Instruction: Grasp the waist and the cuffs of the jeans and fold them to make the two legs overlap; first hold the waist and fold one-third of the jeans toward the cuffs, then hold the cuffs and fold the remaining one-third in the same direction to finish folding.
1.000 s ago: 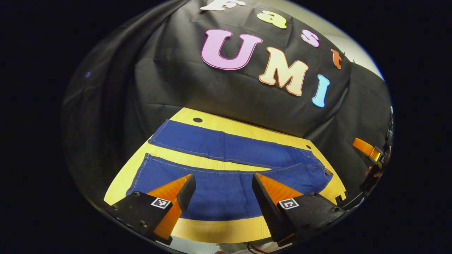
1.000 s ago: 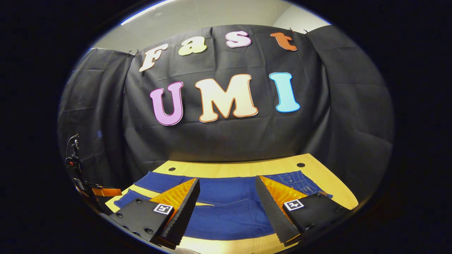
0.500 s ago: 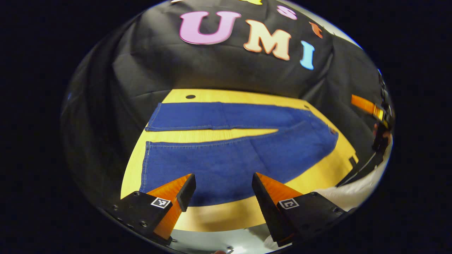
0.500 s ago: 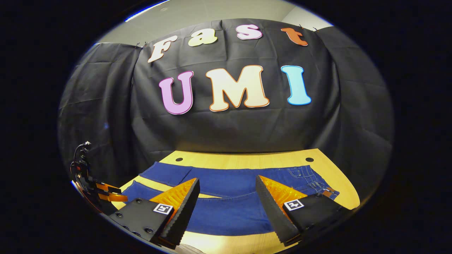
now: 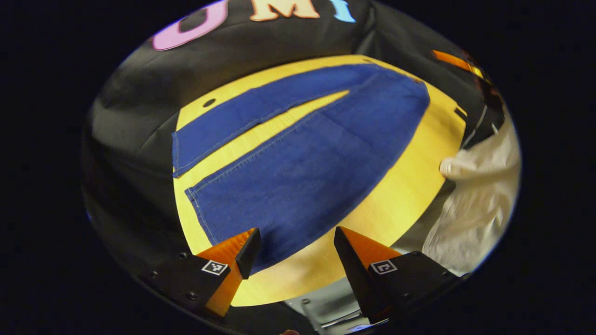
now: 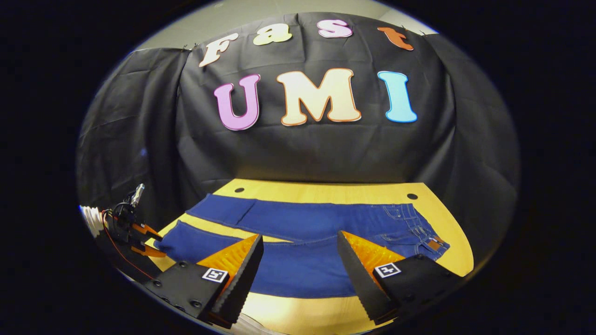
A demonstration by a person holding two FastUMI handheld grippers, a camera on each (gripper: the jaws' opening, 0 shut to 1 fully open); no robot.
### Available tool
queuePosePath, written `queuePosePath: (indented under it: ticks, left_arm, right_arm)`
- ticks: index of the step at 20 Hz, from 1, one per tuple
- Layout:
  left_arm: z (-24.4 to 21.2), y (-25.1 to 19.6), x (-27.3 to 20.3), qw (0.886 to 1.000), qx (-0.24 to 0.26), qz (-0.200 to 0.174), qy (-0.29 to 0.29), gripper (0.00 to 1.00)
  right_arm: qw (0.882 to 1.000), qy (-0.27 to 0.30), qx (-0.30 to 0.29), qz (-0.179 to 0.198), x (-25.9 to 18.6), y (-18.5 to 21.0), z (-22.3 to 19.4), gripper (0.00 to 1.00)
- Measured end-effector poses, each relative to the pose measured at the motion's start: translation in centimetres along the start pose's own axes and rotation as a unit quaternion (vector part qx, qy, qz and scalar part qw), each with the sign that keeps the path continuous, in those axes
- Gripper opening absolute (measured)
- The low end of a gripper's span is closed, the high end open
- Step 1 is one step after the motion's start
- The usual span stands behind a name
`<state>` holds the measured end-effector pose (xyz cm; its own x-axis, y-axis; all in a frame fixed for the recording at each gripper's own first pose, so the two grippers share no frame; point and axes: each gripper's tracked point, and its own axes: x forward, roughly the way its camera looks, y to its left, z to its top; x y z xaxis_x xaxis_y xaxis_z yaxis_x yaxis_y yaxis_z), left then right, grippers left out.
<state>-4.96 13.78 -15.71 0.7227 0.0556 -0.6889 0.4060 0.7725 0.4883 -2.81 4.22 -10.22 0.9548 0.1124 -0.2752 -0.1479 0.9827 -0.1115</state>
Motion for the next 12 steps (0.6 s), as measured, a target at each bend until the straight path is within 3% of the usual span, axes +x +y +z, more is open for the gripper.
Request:
queuePosePath:
  ticks: [6,8,9,11,12]
  left_arm:
    - [-2.1,0.9,2.0,0.998,0.022,-0.021,0.053,0.94]
    - [-2.6,1.3,2.4,0.996,0.036,-0.024,0.072,0.94]
    - [-3.1,1.6,2.4,0.995,0.048,-0.022,0.080,0.94]
    - [-3.5,1.8,2.9,0.994,0.062,-0.022,0.092,0.93]
    - [-3.3,1.7,2.9,0.994,0.064,-0.024,0.091,0.93]
  right_arm:
    - [0.999,0.034,-0.032,-0.008,-0.2,-0.9,-2.0,0.98]
    - [0.998,0.035,-0.048,-0.015,-0.2,-1.3,-2.1,0.94]
    - [0.998,0.034,-0.050,-0.017,-0.1,-1.4,-2.0,0.98]
    - [0.998,0.036,-0.046,-0.018,0.0,-1.5,-2.3,0.95]
    - [0.998,0.038,-0.044,-0.019,0.1,-1.6,-2.4,0.98]
